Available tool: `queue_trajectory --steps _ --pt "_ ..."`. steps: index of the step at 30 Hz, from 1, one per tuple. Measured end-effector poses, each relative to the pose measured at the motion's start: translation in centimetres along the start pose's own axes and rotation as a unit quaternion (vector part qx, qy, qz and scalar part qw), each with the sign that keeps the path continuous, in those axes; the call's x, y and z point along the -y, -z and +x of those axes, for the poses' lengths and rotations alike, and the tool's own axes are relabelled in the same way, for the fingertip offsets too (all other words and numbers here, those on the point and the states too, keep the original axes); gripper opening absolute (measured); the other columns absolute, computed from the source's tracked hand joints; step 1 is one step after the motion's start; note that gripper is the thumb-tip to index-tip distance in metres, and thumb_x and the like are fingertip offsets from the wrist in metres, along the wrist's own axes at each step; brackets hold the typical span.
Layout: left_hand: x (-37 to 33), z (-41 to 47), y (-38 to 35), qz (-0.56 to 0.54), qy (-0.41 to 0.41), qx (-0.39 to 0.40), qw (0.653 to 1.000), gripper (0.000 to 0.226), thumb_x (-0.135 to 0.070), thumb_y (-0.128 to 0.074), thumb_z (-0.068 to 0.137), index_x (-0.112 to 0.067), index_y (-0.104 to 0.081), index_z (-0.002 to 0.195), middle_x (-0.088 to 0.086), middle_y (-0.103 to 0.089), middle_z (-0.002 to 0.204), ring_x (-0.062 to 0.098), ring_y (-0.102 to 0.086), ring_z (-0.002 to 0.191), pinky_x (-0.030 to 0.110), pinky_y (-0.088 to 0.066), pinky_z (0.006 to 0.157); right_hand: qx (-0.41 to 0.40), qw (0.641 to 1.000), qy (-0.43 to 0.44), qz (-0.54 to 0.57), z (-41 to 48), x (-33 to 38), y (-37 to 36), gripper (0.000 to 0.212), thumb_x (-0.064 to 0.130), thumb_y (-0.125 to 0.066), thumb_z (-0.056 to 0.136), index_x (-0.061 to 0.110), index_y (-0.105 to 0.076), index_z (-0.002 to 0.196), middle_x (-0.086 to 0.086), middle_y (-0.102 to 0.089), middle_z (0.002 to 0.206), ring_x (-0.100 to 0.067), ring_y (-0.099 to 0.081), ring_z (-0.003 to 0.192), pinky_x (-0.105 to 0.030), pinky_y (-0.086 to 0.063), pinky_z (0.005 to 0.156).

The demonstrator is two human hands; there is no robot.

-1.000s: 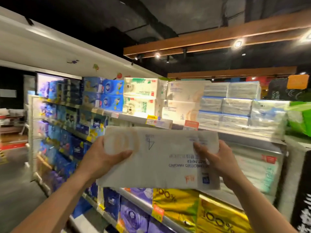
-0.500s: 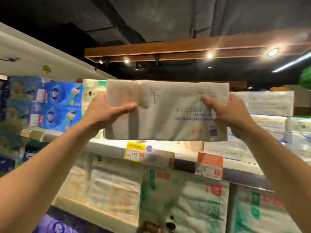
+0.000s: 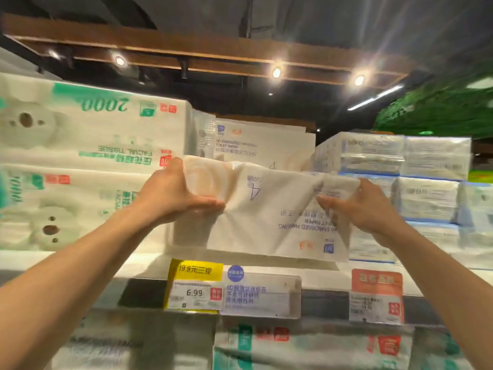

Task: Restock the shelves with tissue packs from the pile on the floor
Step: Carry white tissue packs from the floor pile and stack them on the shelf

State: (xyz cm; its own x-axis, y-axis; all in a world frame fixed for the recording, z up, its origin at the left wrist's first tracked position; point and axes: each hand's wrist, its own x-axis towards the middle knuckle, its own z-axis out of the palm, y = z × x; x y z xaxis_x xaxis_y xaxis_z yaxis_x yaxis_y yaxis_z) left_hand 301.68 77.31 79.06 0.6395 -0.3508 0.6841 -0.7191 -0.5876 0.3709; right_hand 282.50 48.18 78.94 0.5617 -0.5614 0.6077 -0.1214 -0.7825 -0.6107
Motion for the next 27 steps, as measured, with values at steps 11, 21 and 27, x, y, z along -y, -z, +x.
queue_trajectory --steps 11,21,27 --pt "-0.6 1.3 -1.4 0.288 -0.204 -0.002 0.936 0.092 -0.079 -0.071 0.059 -0.029 -0.050 0.133 -0.005 -0.060 0.128 0.025 -0.049 0.121 0.041 -0.038 0.089 0.007 0.969 -0.012 -0.245 -0.8 0.6 -1.9 0.098 0.066 -0.083 0.067 0.017 -0.037 0.139 -0.008 -0.060 0.130 -0.031 -0.063 0.111 -0.043 -0.054 0.087" --pt "-0.5 2.9 -3.7 0.354 -0.196 -0.012 0.914 0.083 -0.076 -0.072 0.064 -0.026 -0.055 0.127 -0.003 -0.063 0.112 0.024 -0.055 0.105 0.035 -0.027 0.074 -0.001 0.914 0.021 -0.404 -0.1 2.5 -3.8 0.085 0.072 -0.068 0.080 0.017 -0.037 0.138 -0.015 -0.046 0.136 -0.035 -0.061 0.112 -0.044 -0.051 0.084" --pt "-1.1 1.1 -2.9 0.338 -0.178 0.024 0.924 0.088 -0.078 -0.063 0.071 -0.024 -0.043 0.138 0.000 -0.058 0.125 0.025 -0.051 0.116 0.042 -0.042 0.093 -0.001 0.918 0.019 -0.397 -1.5 2.3 -3.5 0.090 0.071 -0.064 0.084 0.012 -0.031 0.144 -0.016 -0.044 0.139 -0.037 -0.059 0.115 -0.044 -0.051 0.086"
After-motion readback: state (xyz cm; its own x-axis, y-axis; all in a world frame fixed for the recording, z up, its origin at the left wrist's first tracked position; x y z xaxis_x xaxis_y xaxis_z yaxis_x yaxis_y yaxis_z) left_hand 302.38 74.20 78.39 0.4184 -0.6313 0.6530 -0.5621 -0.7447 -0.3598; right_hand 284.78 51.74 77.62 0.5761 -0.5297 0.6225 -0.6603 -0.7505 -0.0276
